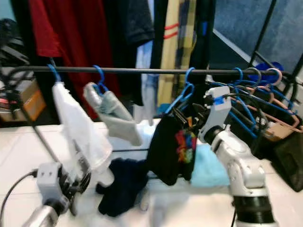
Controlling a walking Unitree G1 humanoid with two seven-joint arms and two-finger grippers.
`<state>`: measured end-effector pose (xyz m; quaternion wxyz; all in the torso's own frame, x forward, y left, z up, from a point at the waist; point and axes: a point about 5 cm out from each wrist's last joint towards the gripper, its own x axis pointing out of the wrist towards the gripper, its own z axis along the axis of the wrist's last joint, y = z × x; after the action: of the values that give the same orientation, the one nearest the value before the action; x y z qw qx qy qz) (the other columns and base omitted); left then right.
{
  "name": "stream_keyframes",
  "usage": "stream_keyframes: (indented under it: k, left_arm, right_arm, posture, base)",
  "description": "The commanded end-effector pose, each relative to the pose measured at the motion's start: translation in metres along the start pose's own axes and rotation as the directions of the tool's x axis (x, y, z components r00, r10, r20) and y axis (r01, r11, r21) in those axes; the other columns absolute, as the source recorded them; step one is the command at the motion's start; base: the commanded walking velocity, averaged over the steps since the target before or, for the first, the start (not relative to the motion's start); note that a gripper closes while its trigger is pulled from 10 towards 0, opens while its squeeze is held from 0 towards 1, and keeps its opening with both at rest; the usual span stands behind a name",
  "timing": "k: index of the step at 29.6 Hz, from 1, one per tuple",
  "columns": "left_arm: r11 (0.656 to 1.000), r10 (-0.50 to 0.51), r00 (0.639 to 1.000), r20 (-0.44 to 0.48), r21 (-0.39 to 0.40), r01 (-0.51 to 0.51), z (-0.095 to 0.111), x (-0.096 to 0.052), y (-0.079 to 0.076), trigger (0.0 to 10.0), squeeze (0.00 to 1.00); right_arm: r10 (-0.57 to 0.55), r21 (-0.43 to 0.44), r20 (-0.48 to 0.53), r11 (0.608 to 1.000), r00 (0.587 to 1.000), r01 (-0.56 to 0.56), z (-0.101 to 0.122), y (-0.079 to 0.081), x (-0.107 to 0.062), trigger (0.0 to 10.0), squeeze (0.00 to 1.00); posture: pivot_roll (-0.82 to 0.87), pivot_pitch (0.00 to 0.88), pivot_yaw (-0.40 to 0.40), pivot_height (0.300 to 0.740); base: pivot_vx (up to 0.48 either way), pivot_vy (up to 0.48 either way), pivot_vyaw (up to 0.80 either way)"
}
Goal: Hang hanger
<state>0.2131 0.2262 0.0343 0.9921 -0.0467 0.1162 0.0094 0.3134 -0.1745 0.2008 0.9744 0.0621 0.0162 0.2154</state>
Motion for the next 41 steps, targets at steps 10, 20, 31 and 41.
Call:
stream_keyframes:
  k: [10, 20, 31, 41]
  left_arm:
    - [1.000, 0.016, 1.000, -0.008, 0.015, -0.016, 0.000, 0.001, 0.002, 10.0, 0.00]
    - [0.996, 0.084, 0.995, -0.058, 0.043, -0.081, -0.010, -0.003, 0.010, 10.0, 0.00]
    - [0.996, 0.084, 0.994, -0.070, 0.032, -0.082, -0.017, -0.007, 0.004, 10.0, 0.00]
    - [0.996, 0.084, 0.995, -0.061, 0.023, -0.083, -0.017, -0.007, 0.003, 10.0, 0.00]
  right_arm:
    - [-0.039, -0.007, -0.063, 0.999, 0.997, 0.038, -0.003, -0.002, 0.001, 10.0, 0.00]
    - [-0.037, -0.023, -0.244, 0.999, 0.969, 0.032, -0.019, 0.003, -0.001, 10.0, 0.00]
    - [-0.124, 0.087, -0.443, 0.980, 0.888, 0.180, -0.035, 0.015, 0.006, 10.0, 0.00]
    - [-0.249, 0.034, -0.528, 0.949, 0.812, 0.313, -0.050, -0.003, -0.003, 10.0, 0.00]
  posture:
    - [-0.06, 0.000, -0.021, 0.740]
    - [-0.06, 0.000, -0.022, 0.740]
    - [-0.07, 0.000, -0.035, 0.740]
    - [-0.07, 0.000, -0.037, 0.740]
  base:
    - [0.355, 0.000, -0.08]
    - [0.000, 0.000, 0.00]
    - [0.000, 0.000, 0.00]
    - [0.000, 0.000, 0.00]
